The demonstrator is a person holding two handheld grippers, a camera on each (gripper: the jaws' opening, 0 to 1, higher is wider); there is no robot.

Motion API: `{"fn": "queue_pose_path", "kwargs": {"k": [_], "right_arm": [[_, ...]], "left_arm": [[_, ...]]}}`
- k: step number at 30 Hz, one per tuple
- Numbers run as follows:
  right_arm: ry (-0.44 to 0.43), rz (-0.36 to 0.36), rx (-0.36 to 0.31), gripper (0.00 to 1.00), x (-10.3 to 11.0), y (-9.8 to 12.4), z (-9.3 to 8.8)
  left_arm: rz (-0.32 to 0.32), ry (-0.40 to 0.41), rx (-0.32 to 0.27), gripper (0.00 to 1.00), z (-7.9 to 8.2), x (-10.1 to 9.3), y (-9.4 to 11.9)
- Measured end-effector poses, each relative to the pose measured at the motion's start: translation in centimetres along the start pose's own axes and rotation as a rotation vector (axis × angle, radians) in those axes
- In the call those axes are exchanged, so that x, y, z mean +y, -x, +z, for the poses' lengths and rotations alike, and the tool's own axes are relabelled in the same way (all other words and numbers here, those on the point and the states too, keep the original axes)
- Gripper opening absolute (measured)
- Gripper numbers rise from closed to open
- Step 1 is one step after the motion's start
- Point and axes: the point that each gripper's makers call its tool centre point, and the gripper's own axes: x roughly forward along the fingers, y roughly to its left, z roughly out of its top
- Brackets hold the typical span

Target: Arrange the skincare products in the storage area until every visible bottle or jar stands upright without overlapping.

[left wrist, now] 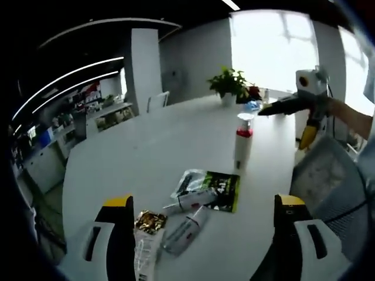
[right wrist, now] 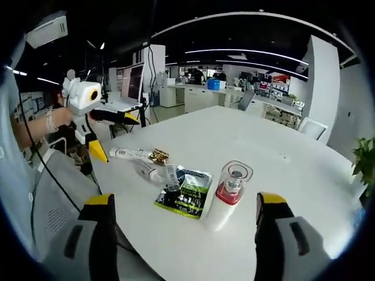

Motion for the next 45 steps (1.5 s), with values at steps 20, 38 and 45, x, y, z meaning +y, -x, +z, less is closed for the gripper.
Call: {"fn": "queue_pose_path", "kwargs": {"k": [20,38,45], "right_arm": [[-0.039,-0.011,0.095,0.9,0.3,-0.3,-2.2],[-0.076,-0.001,0.107,0.79,0.0,-0.2,-2.6],[-0.099,-0.004,0.095,0.75,-0.2,-0.2,-2.4]], "left_arm": [[0.064,-0.021,0.307,0.72,-8.8,6.4,-0.7],[0.051,-0.057,0.581,0.49,-14.9,10.2,-2.6],[-0.008,-0.031,0.584,0.44,-14.9,10.2,-3.2]]}}
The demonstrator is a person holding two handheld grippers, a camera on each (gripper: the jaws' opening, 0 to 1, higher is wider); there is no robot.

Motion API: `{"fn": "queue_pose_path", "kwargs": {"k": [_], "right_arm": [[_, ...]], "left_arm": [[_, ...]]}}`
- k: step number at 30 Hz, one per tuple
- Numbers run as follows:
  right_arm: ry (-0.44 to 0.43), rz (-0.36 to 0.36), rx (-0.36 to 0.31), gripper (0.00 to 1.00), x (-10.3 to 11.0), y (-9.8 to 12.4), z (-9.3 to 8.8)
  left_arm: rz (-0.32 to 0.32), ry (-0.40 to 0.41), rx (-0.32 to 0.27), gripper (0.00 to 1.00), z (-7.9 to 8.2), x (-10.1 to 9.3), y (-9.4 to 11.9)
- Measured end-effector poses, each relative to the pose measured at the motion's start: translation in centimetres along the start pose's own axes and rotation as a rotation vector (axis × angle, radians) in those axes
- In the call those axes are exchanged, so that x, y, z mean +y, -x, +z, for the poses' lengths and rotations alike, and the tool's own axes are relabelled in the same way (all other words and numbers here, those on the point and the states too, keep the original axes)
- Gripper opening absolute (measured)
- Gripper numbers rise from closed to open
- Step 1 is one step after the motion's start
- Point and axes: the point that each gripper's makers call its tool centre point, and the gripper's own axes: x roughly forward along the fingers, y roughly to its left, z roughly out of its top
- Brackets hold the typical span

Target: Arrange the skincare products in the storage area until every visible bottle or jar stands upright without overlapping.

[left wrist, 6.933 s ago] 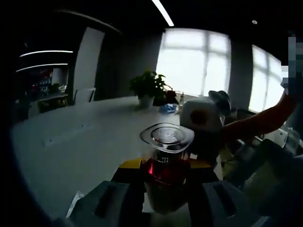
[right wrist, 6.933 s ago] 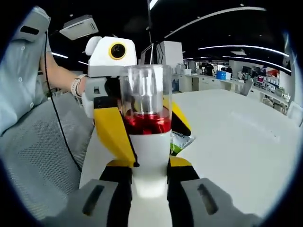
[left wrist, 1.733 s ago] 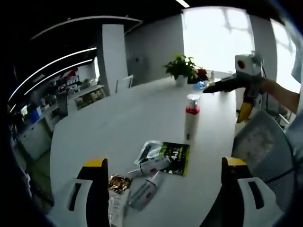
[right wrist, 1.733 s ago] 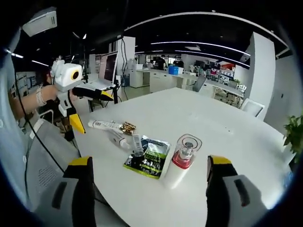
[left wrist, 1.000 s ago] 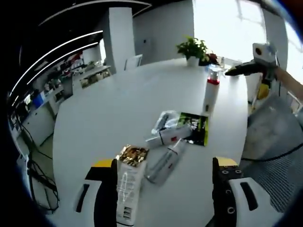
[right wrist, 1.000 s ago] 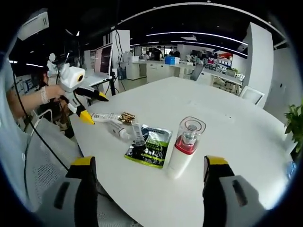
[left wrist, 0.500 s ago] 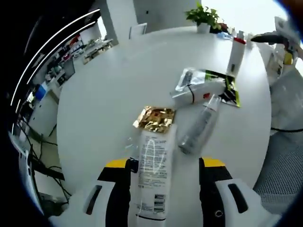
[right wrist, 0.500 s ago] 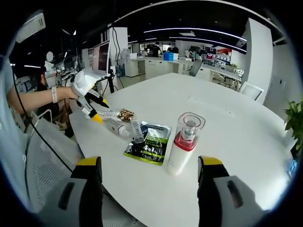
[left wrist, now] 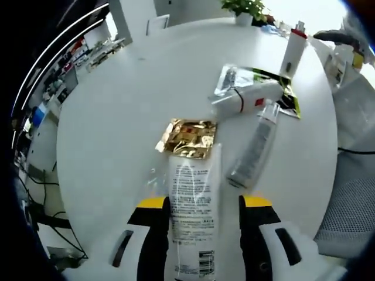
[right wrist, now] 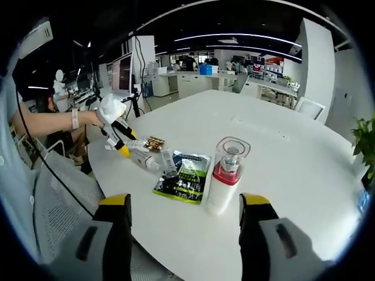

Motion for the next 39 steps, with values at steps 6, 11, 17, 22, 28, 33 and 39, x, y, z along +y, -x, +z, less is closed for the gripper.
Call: {"fn": "queue_pose_path", "kwargs": {"k": [6,11,17,22,28,33,39], "right_arm": [[0.006,-0.001,-0.01,0.75,0.0,0.0,0.3],[0.005,0.004,-0.014,0.74,0.3,-0.2,0.3],[0.006,0.012,-0.023,0.72,0.6,-0.3,0.5],[0.016,0.021,-0.024,0.72,0.8,-0.3,0.7],[0.022,0.033,-0.033,0.72,1.0,-0.4,1.1],[0.022,0.046,-0.043,0.72,1.4,-0.7,1.2],[0.029,0.058,-0.054,0.71,1.8,-0.9,1.4]], "left_arm": [[-0.009,-0.02,-0.001,0.32,0.2,0.3,0.0],[-0.005,-0.054,0.005,0.3,0.2,0.0,0.1],[0.028,-0.109,-0.013,0.27,0.4,-0.2,0.3],[0.06,-0.108,-0.01,0.25,0.2,0.0,0.6],[0.057,-0.041,-0.073,0.23,0.4,0.2,2.2],[0.059,-0.04,-0.133,0.23,1.0,-0.7,3.5],[0.065,0.029,-0.295,0.23,3.3,-1.3,5.7]]}}
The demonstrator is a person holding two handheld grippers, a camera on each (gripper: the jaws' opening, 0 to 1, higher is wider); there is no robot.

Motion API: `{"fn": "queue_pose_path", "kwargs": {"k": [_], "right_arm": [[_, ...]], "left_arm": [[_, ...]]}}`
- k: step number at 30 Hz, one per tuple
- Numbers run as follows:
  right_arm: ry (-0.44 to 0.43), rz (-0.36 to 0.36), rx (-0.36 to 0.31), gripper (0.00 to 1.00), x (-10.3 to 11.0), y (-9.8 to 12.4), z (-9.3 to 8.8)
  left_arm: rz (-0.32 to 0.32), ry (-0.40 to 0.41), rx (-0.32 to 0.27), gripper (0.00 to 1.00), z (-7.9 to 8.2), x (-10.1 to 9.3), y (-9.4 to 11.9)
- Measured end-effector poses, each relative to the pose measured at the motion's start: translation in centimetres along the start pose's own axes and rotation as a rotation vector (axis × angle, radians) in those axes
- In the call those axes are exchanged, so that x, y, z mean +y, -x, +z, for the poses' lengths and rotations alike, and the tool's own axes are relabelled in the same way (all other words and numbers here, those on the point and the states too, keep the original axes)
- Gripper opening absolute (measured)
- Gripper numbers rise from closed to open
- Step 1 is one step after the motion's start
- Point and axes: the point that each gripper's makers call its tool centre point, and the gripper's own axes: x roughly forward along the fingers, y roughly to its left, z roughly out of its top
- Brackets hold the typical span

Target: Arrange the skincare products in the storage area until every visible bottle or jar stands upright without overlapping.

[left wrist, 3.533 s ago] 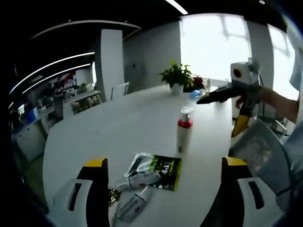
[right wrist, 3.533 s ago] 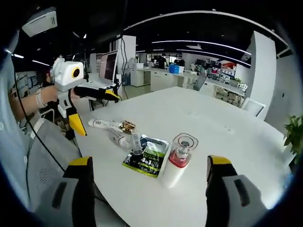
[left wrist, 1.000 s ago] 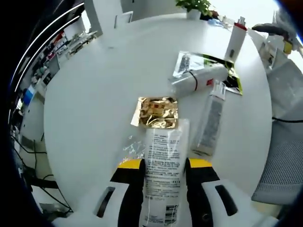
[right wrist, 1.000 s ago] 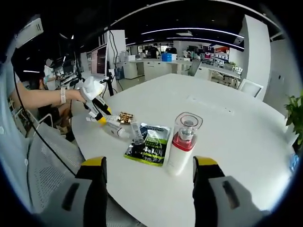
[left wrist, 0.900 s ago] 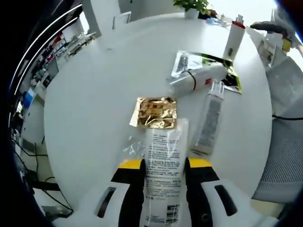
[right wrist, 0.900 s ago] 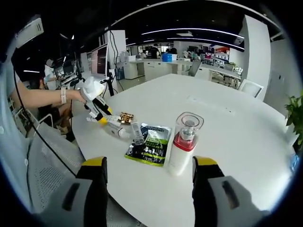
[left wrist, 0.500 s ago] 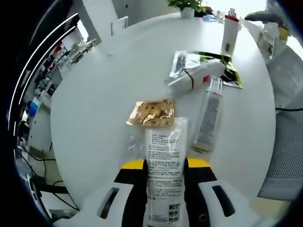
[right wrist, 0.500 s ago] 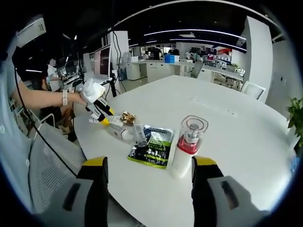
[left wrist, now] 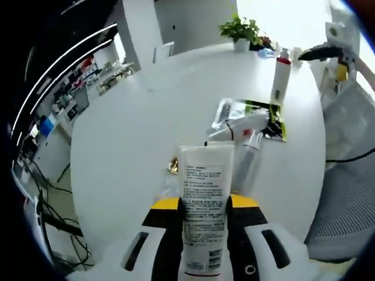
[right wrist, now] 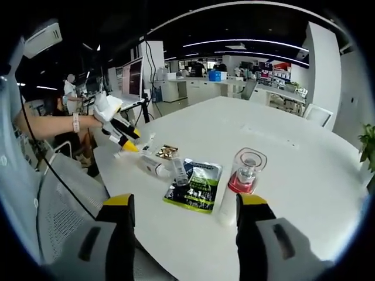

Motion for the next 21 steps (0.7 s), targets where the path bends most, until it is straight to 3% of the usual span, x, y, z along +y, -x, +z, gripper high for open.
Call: {"fn": "queue_pose_path", "kwargs": {"k": [5,13,15,21], "right_arm": [[-0.006,0.018,-0.017,0.69,0.6,0.0,0.3],[-0.011,0.025,-0.045,0.65,1.2,0.0,0.7],[-0.016,0.039,-0.059,0.64,1.6,-0.1,0.9],[-0.004,0.07,-0.079,0.59,2.4,-0.3,1.6]], "left_arm": [[-0.01,-0.005,-0.066,0.23,1.8,-1.1,1.3],[-0.036,0.023,-0.225,0.23,5.6,-3.4,3.3],[-0.076,0.045,-0.272,0.23,6.9,-4.4,3.5],[-0.16,0.018,-0.328,0.23,9.6,-7.3,2.9]]}}
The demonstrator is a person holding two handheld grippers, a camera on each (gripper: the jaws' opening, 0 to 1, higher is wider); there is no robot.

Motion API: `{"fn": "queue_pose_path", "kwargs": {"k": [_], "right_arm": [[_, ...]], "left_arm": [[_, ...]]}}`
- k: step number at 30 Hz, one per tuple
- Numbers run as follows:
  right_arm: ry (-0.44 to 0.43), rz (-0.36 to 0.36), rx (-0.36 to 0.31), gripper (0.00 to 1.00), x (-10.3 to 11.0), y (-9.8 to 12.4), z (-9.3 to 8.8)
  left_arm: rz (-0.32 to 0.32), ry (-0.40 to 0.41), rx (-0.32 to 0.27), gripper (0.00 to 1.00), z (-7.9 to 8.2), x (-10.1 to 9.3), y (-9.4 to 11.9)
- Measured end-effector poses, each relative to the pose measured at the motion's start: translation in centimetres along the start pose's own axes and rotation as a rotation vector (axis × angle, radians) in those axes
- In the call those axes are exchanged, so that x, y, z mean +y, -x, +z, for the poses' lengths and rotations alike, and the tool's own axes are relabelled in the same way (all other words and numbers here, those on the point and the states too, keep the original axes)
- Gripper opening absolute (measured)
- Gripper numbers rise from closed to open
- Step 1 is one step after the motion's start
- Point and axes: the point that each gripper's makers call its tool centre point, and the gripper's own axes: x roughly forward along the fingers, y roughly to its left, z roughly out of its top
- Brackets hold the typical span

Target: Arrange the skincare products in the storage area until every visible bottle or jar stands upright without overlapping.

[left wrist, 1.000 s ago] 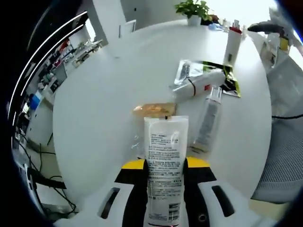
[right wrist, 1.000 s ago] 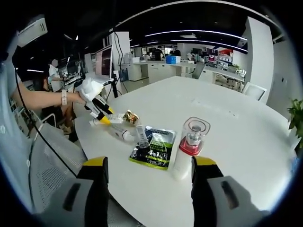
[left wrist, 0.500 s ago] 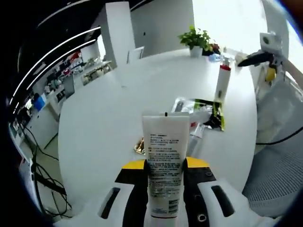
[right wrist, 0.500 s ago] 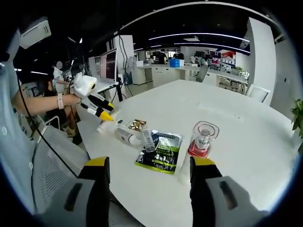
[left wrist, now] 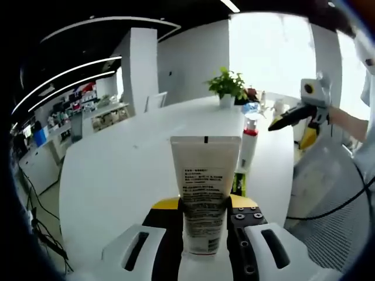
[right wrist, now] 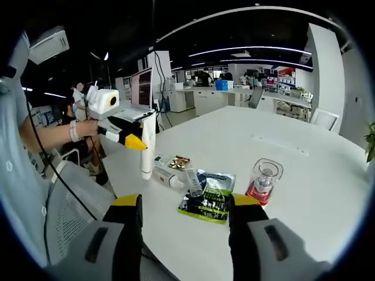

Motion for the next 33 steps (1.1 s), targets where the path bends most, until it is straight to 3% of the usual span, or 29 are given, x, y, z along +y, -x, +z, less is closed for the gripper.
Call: {"fn": "queue_pose_path", "kwargs": {"k": [11,13,22,29,33], "right_arm": [[-0.009,0.012,-0.009,0.43,-0.6,1.2,-0.1],[0.001,-0.001,-0.011,0.41,-1.0,1.5,-0.2],[0.019,-0.049,-0.014,0.42,-2.3,1.8,-0.4],[0.04,-0.089,-0.018,0.4,-4.0,2.3,-0.3],[0.046,-0.092,-0.011,0.4,-4.3,2.4,-0.4]], "left_arm": [[-0.215,-0.054,-0.049,0.23,3.0,-6.8,-5.2],[-0.244,-0.061,-0.052,0.23,3.1,-7.1,-5.9],[-0.37,-0.082,-0.084,0.24,3.9,-11.6,-9.1],[-0.422,-0.104,-0.104,0.24,3.6,-13.8,-10.3],[-0.434,-0.11,-0.116,0.25,3.4,-14.2,-10.6]]}}
